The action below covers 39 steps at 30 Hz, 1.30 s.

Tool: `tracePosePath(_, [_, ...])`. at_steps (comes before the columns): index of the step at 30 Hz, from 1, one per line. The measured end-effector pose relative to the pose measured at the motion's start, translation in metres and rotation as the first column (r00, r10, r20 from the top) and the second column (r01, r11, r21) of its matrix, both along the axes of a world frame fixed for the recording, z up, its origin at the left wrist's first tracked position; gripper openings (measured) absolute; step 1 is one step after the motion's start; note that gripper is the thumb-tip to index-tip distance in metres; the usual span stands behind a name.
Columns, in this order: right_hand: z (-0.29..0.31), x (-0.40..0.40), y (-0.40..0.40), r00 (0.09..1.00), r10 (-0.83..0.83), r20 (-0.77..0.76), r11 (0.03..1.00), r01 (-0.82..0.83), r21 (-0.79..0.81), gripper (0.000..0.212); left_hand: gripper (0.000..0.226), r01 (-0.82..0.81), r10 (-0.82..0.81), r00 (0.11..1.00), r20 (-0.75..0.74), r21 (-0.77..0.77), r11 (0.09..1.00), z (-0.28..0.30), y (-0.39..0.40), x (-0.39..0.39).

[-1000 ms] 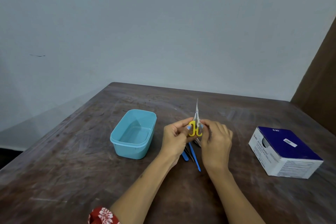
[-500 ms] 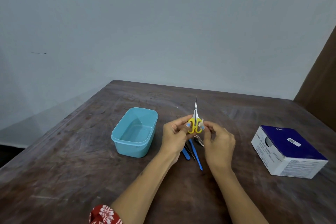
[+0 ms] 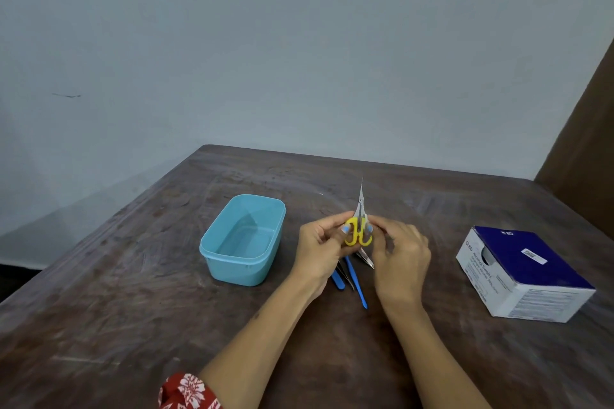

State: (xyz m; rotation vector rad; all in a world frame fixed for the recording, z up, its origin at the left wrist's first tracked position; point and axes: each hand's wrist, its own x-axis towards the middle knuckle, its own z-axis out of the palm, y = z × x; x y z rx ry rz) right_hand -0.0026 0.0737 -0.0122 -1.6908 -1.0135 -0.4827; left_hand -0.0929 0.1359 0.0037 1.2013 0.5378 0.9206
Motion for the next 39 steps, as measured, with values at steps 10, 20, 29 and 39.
tracePosePath(10, [0.005,-0.01,0.004,0.975,0.056,-0.214,0.998,-0.052,0.026,0.018,0.026,-0.04,0.042,0.995,0.094,-0.023,0.999,0.003,-0.002,-0.004])
tracePosePath(20, [0.0,-0.011,0.007,0.959,0.11,-0.26,0.994,-0.102,0.046,0.016,0.026,-0.14,0.144,0.985,0.097,-0.045,0.989,-0.001,0.002,-0.001])
tracePosePath(29, [-0.001,-0.01,0.002,0.987,0.121,-0.105,0.99,-0.112,0.085,0.012,0.028,-0.101,0.101,0.994,0.044,-0.019,0.995,0.001,-0.002,-0.001])
tracePosePath(39, [-0.004,-0.011,0.0,0.986,0.167,0.012,0.986,-0.166,-0.007,0.013,0.027,-0.041,0.046,0.998,0.053,-0.092,0.995,0.003,-0.001,-0.002])
